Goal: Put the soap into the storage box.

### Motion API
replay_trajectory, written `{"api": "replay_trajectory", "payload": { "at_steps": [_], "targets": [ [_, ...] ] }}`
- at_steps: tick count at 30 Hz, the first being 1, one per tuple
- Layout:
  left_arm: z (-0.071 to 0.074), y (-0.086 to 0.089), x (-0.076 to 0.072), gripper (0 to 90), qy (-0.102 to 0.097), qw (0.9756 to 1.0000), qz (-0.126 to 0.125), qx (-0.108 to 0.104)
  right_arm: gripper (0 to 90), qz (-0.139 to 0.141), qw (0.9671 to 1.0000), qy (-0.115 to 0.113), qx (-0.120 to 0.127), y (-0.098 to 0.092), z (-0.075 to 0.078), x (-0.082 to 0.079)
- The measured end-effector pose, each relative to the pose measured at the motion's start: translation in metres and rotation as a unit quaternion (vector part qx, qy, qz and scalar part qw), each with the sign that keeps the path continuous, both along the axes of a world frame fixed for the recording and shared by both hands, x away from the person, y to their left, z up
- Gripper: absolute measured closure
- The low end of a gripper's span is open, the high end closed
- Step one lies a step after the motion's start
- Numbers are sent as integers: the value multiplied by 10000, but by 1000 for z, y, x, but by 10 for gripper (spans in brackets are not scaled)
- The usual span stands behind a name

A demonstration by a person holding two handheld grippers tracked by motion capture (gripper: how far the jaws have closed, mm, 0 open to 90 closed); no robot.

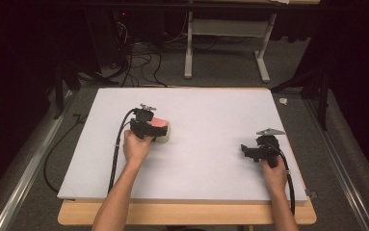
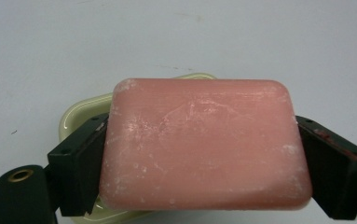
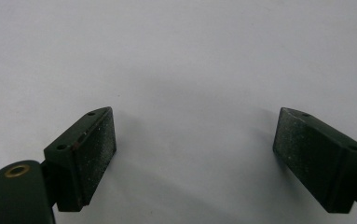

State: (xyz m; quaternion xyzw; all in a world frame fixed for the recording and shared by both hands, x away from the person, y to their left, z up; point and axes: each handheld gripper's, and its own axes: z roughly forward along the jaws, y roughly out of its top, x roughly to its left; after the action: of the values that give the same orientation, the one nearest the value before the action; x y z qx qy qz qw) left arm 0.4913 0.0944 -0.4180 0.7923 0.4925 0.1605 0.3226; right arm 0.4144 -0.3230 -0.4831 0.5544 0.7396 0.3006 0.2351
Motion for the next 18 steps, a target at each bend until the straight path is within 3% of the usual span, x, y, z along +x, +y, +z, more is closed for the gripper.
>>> {"api": "replay_trajectory", "payload": {
  "at_steps": [5,10,15,18],
  "targets": [
    [-1,-3,6,140,-34,9997,100,203,136,-1,10000,0,1,0,0,0],
    [-4,-3,10,140,-7,9997,195,147,136,-2,10000,-1,-1,0,0,0],
    [-12,-1,16,140,129,9992,314,207,136,-1,10000,-2,-3,0,0,0],
    [-13,-2,18,139,105,9991,325,261,136,0,10000,-2,-2,0,0,0]
  ]
}}
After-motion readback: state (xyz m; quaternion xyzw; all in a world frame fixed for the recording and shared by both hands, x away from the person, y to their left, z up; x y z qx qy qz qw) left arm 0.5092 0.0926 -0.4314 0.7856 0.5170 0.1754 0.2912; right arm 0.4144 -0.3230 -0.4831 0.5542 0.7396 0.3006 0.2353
